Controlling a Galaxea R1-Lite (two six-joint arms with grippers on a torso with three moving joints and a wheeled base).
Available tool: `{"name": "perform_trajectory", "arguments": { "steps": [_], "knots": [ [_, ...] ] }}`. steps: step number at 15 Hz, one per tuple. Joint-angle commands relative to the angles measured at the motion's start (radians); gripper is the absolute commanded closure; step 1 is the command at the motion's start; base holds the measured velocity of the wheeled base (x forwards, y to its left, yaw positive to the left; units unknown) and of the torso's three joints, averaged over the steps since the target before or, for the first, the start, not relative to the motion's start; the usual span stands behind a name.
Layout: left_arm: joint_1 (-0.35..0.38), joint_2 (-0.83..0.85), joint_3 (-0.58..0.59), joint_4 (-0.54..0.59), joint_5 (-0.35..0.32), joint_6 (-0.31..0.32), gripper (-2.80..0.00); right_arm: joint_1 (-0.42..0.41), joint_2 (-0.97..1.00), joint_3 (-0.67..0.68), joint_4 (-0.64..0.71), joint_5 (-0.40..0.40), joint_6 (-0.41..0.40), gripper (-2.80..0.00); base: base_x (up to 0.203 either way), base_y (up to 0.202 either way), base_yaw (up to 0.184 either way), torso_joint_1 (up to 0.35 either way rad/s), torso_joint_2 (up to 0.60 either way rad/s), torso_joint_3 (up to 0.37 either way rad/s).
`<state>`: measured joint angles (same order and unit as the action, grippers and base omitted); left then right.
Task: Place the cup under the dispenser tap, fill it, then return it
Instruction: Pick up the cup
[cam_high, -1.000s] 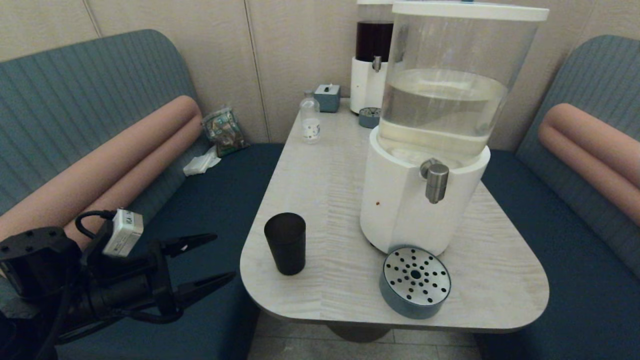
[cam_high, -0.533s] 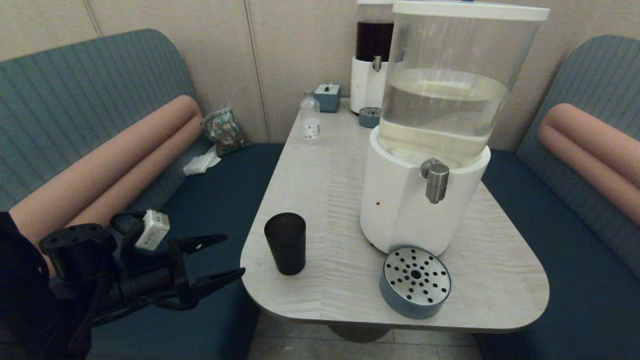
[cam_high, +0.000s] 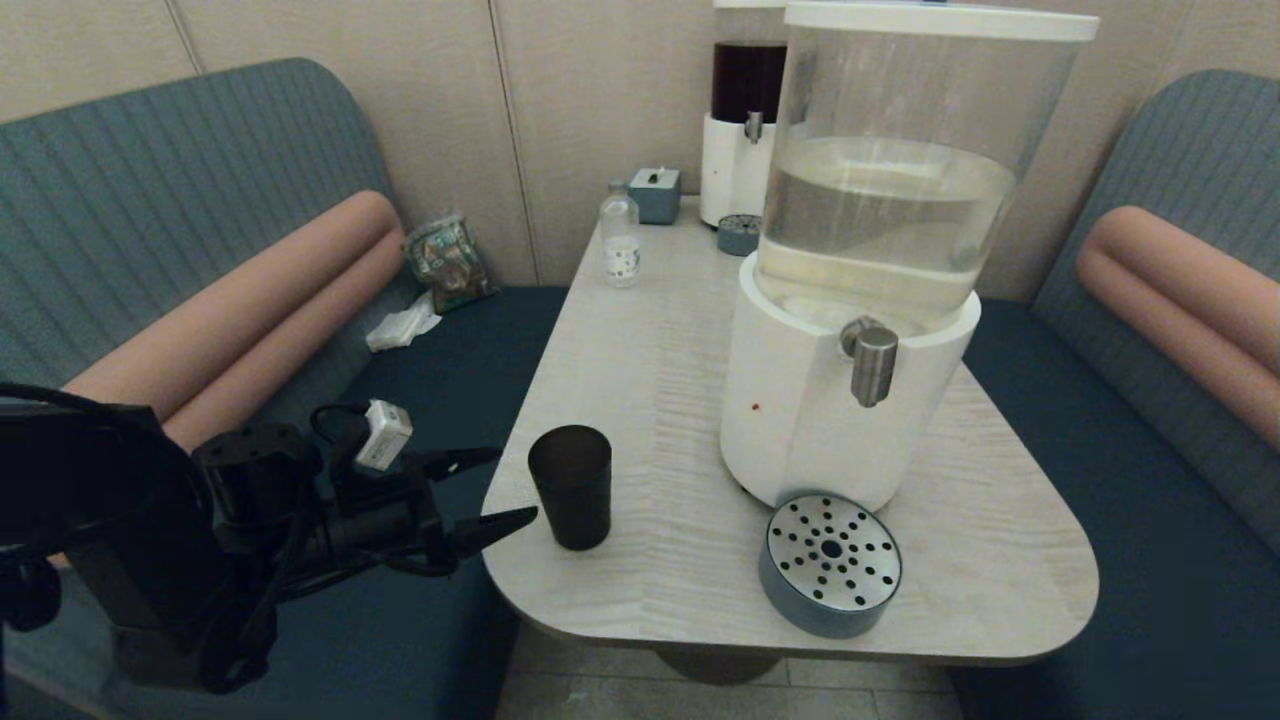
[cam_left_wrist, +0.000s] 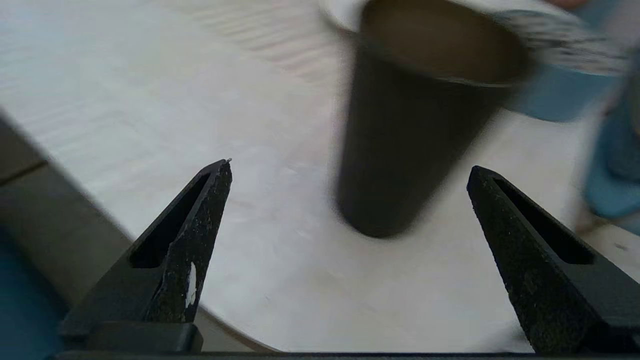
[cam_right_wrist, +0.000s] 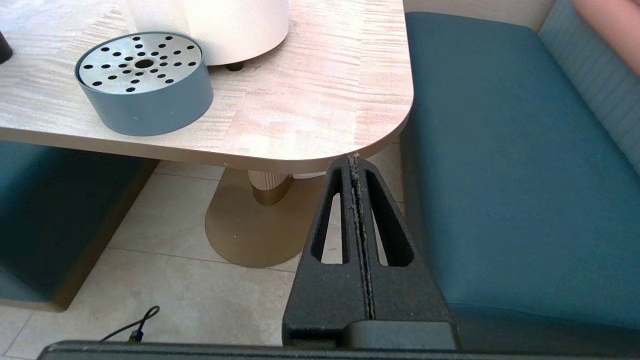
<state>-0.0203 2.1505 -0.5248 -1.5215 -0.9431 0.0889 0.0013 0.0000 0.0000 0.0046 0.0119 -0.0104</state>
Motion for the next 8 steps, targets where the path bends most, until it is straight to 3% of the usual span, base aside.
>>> {"name": "perform_trajectory", "arguments": {
  "steps": [1,8],
  "knots": [
    [-0.02,0.043,-0.036,-0.009,0.006,-0.007,-2.8,0.0,0.0,0.0,0.0,0.0,0.0,0.0,0.0,0.0,0.0,0.0,0.0,0.0],
    [-0.108,0.066,-0.095,-0.009,0.037,-0.031,-2.8,0.0,0.0,0.0,0.0,0.0,0.0,0.0,0.0,0.0,0.0,0.0,0.0,0.0]
  ]
}}
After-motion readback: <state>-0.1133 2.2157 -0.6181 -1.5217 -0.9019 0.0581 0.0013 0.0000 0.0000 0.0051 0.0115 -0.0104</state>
